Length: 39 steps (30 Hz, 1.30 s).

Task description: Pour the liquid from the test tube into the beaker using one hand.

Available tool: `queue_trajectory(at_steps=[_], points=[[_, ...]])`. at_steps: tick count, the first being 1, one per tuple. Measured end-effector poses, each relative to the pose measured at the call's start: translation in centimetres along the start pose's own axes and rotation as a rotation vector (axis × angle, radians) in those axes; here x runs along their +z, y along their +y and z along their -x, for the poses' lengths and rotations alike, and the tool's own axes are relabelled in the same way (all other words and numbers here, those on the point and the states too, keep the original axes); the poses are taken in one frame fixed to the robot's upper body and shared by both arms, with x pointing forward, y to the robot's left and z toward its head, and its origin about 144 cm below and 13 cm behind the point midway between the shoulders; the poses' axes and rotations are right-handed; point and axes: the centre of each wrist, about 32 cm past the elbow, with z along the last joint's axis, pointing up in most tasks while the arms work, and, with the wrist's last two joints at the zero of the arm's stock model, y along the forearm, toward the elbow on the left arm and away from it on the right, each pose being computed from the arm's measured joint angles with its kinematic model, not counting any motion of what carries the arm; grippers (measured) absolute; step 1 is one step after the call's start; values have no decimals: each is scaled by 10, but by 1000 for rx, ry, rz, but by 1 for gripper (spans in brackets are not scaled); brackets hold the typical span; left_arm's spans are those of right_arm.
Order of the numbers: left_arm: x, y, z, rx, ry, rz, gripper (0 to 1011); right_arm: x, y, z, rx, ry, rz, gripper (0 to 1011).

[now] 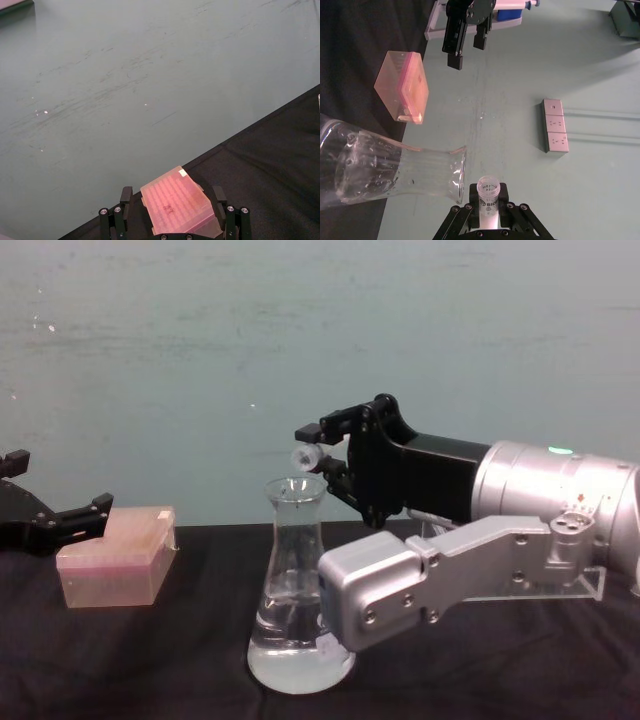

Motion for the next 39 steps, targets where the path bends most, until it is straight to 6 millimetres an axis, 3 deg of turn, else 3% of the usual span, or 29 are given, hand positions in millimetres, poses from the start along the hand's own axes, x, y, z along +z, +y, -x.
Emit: queue_trajectory(at_steps=[9,20,33,39], points=[[0,0,0,0,0,0,1000,0,-2,-4,-7,67,9,209],[0,0,0,0,0,0,1000,-8,-13,-14,-56,322,61,209],[0,0,0,0,0,0,1000,-18,-33,-29,-160,1018,125,209],[0,0,0,0,0,0,1000,-15,-38,-24,-171,1197,205,209]])
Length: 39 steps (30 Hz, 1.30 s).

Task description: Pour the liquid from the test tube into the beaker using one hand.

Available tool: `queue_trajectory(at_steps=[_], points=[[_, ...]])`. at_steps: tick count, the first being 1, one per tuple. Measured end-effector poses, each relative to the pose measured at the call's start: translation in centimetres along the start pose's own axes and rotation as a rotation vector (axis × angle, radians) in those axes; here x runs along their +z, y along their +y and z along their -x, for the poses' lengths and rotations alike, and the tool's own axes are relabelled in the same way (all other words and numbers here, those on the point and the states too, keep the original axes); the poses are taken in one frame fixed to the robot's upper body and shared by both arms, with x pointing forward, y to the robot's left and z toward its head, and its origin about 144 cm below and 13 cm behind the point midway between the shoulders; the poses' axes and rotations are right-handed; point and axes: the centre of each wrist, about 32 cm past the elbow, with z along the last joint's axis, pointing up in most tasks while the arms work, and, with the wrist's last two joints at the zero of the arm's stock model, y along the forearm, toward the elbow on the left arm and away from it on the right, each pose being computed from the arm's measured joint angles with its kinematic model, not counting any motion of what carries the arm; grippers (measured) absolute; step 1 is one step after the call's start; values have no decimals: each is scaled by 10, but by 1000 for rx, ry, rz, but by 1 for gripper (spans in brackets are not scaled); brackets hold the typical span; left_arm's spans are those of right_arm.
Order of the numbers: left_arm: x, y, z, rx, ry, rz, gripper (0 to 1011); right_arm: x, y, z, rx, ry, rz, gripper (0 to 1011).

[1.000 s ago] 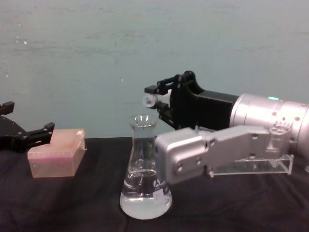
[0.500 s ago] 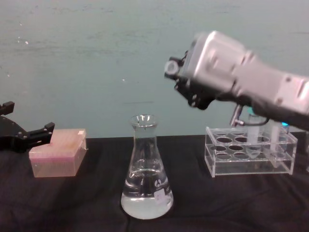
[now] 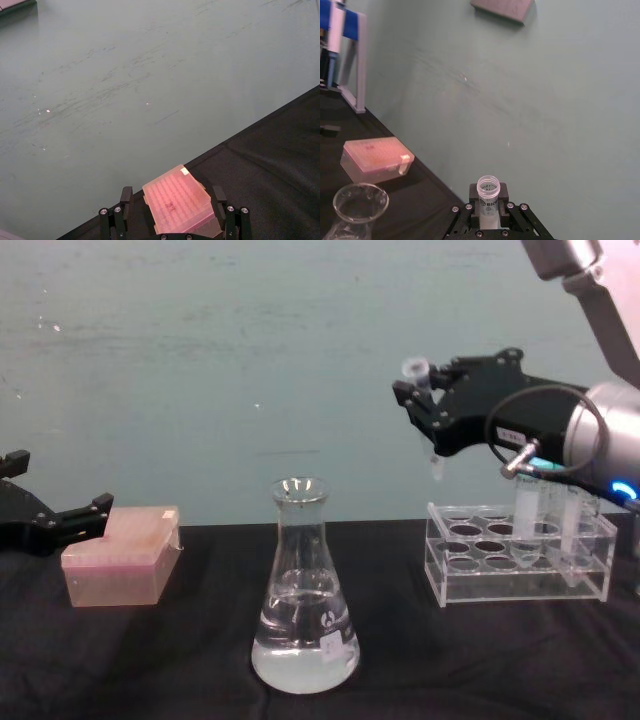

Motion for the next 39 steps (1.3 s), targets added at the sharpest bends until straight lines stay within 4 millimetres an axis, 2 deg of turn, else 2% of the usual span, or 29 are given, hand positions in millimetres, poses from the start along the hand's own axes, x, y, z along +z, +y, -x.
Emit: queue_trajectory(at_steps=[9,25,39], points=[[0,0,0,0,0,0,1000,-6,-6,5,-44,90,67,209],[0,0,0,0,0,0,1000,-20,-9,0,-123,191,97,209],[0,0,0,0,0,0,1000,-29,-3,-9,-126,260,87,209]])
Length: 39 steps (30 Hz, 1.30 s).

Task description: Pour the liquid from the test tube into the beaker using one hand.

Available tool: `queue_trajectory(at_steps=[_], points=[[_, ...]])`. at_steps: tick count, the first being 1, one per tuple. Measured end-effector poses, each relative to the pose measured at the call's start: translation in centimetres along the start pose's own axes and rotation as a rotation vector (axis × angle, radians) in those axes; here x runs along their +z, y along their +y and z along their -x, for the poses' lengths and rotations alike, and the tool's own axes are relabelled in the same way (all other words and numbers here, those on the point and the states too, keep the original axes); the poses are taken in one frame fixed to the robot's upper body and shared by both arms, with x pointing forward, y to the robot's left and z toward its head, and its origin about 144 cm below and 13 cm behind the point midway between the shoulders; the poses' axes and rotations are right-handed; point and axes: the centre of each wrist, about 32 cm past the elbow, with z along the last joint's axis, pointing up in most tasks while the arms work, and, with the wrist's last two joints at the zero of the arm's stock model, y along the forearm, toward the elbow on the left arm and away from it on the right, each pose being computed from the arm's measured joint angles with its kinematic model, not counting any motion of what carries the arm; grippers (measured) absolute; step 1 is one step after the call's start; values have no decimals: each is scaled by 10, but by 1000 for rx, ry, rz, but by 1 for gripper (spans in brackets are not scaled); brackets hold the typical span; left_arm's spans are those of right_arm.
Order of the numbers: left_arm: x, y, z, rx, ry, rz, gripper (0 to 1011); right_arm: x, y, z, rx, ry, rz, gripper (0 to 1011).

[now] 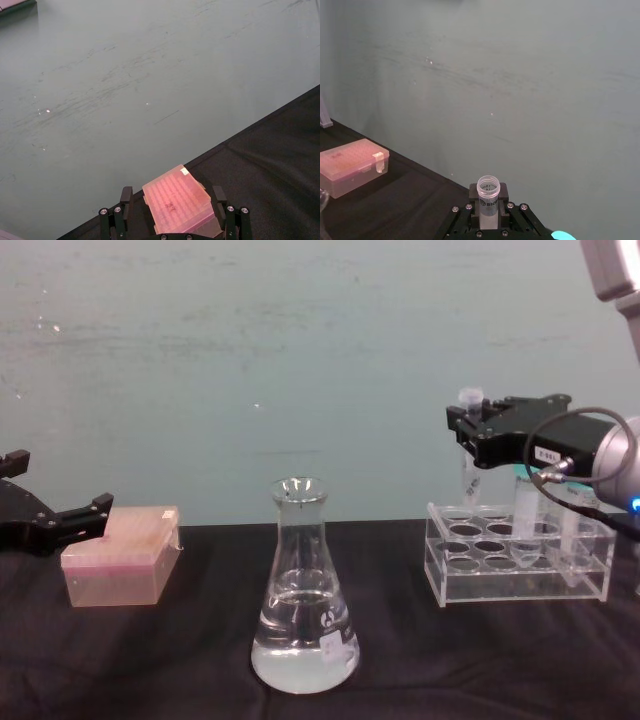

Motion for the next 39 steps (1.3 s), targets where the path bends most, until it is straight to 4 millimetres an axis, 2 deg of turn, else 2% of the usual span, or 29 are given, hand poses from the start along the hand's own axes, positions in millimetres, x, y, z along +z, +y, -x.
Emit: queue_trajectory(at_steps=[13,39], points=[[0,0,0,0,0,0,1000,-5,10,-7,7,65,55,209],[0,0,0,0,0,0,1000,-20,20,-7,32,112,118,209]])
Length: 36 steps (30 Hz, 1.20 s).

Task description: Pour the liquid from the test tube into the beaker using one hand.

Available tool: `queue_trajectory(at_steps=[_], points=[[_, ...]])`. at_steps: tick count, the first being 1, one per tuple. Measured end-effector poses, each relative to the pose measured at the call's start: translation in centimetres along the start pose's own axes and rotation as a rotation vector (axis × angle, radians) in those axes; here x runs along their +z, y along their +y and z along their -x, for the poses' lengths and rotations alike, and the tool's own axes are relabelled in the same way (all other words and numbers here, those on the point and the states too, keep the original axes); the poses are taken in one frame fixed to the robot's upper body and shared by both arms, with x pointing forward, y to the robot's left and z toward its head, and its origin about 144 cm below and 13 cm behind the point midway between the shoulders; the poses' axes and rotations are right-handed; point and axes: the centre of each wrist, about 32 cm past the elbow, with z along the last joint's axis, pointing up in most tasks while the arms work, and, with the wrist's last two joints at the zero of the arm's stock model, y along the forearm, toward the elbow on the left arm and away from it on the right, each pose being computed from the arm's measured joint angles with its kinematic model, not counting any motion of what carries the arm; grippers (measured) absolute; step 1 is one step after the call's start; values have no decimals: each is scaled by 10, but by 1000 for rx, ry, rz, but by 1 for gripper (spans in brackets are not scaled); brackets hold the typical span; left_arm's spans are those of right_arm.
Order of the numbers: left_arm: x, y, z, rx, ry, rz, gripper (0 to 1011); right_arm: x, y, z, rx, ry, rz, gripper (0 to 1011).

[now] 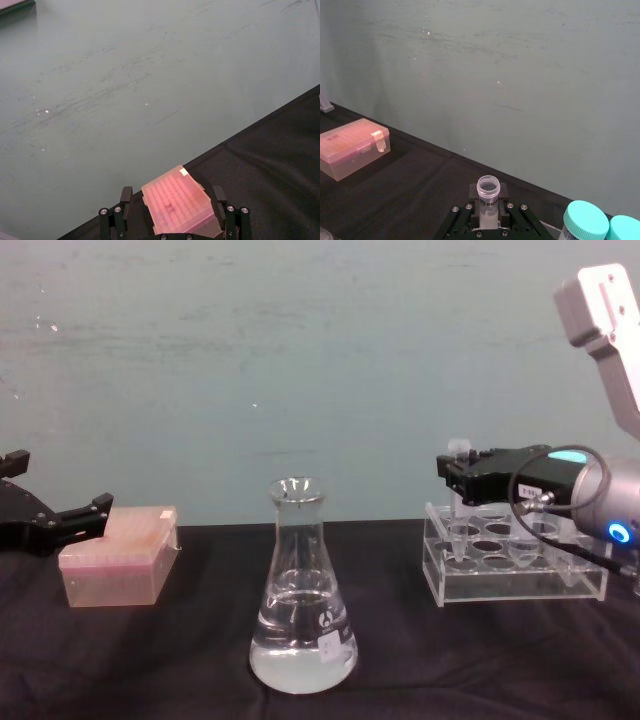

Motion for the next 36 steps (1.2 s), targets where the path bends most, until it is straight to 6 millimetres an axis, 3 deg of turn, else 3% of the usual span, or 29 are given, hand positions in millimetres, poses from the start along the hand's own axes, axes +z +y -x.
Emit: queue_trajectory(at_steps=[23,26,36], points=[[0,0,0,0,0,0,1000,-4,1,-1,4,1,13,212],[0,0,0,0,0,0,1000,-4,1,-1,4,1,13,243],[0,0,0,0,0,0,1000,-4,1,-1,4,1,13,568]])
